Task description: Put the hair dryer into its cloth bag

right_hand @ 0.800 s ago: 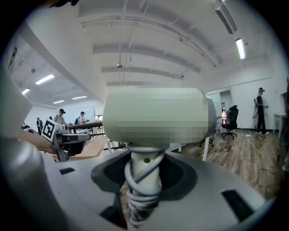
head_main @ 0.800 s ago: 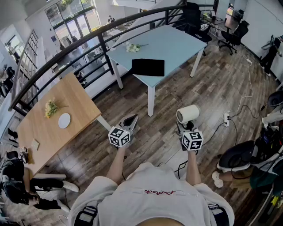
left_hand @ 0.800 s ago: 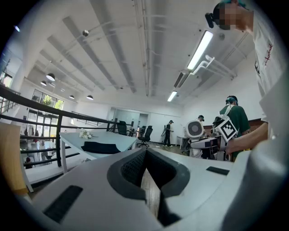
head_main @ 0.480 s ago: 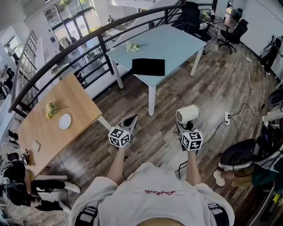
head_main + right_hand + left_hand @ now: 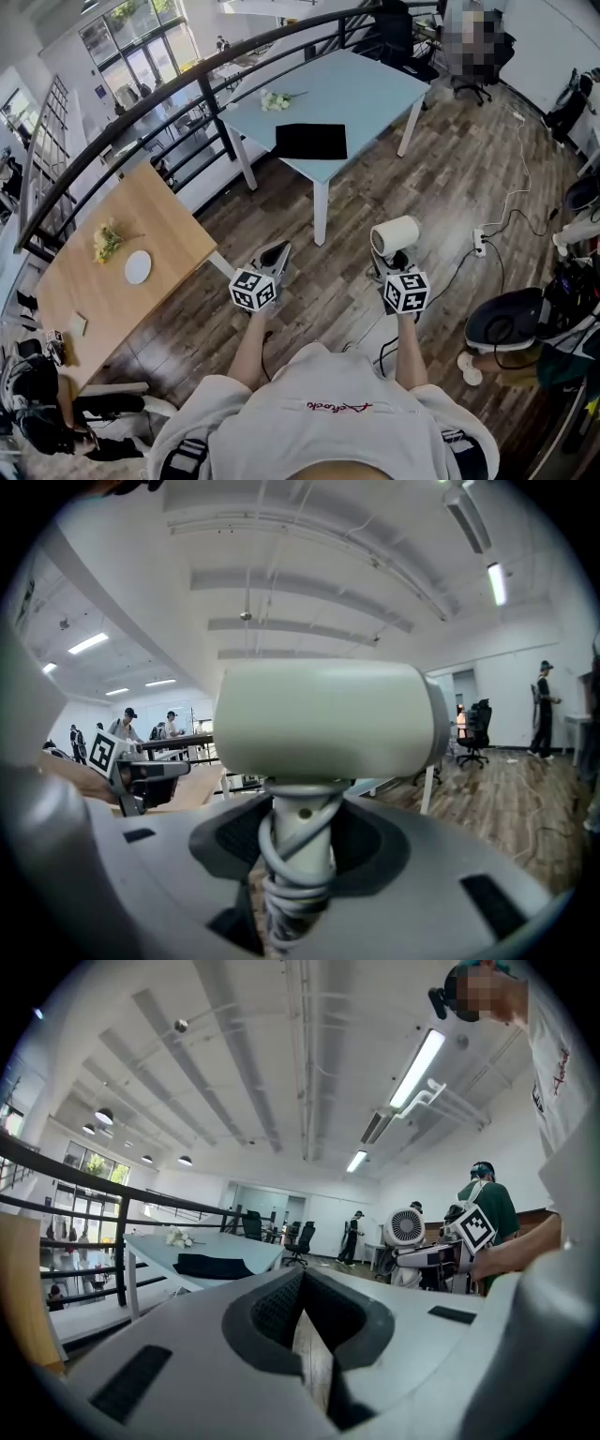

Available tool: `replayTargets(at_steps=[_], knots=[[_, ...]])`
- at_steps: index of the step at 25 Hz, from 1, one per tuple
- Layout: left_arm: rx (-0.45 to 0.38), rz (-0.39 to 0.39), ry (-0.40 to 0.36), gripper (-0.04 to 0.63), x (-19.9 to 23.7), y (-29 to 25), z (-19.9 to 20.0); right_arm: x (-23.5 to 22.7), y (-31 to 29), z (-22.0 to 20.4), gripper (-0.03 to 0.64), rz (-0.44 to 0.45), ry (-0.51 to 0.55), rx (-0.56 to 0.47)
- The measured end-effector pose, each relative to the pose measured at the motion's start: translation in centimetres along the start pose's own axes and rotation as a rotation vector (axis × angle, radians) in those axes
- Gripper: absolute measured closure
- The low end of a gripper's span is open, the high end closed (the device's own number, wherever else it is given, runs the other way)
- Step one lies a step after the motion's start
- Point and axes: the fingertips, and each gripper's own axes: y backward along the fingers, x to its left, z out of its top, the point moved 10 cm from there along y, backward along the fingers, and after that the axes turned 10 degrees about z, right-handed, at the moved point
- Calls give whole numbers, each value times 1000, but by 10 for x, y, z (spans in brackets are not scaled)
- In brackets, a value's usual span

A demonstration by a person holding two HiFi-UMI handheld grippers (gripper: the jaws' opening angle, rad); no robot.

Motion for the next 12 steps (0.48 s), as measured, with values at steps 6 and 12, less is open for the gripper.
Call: replayTargets(at_steps=[6, 12], knots=[[4, -32, -2, 589, 21, 1, -2, 16, -12, -2, 426, -25, -7, -9], [13, -60, 1, 589, 34, -10, -3, 20, -23, -6, 426, -38, -13, 0]])
